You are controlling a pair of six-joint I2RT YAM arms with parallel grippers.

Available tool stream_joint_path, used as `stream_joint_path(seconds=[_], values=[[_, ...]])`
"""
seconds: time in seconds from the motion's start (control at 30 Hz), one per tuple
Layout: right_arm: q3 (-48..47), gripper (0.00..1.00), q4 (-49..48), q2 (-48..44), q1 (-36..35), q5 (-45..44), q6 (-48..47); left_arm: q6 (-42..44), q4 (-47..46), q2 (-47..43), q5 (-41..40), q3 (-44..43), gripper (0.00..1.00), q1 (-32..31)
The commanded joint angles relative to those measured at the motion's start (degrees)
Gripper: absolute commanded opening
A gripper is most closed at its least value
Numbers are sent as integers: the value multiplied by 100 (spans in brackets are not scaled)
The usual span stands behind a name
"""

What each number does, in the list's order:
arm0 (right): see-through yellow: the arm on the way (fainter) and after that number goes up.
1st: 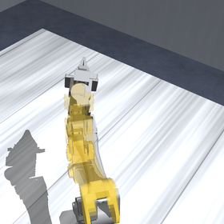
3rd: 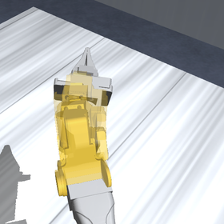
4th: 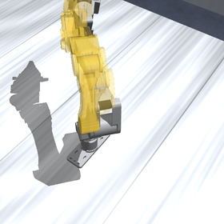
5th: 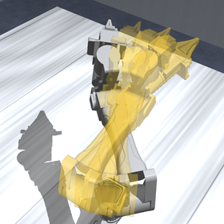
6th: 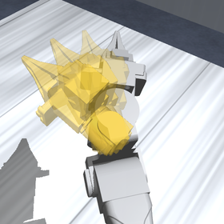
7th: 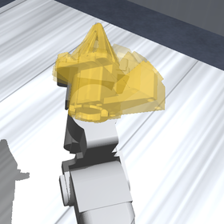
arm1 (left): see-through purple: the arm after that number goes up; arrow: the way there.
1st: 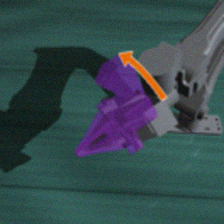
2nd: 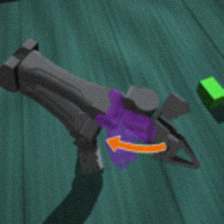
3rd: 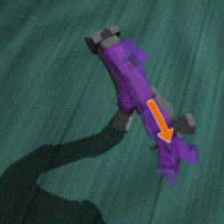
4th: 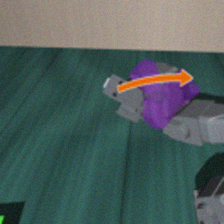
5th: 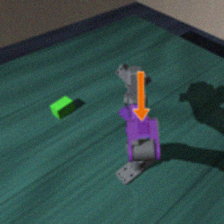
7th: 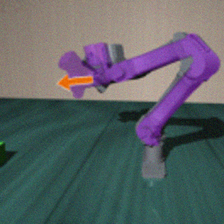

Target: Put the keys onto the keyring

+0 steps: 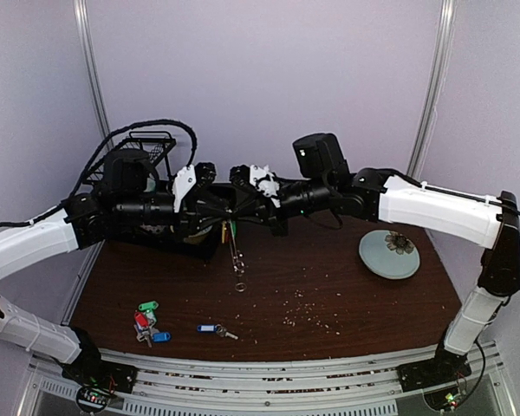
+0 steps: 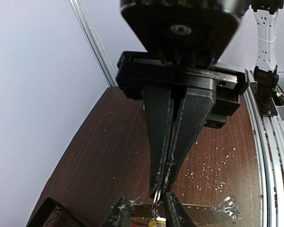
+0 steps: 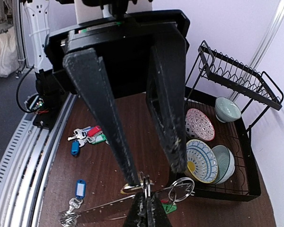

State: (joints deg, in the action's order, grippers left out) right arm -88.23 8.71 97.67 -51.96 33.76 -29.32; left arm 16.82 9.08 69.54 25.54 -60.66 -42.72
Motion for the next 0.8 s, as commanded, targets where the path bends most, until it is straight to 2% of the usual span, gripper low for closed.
stream_joint_path(seconds=[0.0,0.13,0.37,0.53,0.77], values=[[887,0,-2194,-681,30,575,1543,69,-420,-205,-129,-31,27,-13],[1381,0,-3184,-918,35,645,2214,111,-386,-107,188,-20,28,-12],[1640,0,-3707,-1003,22,529,2614,82,-429,-114,548,-9,29,-14],[1742,0,-4054,-930,-22,537,2866,-49,-576,-59,478,-1,10,-9],[1904,0,-4737,-796,-68,417,3311,-151,-796,-49,592,109,4,-20]])
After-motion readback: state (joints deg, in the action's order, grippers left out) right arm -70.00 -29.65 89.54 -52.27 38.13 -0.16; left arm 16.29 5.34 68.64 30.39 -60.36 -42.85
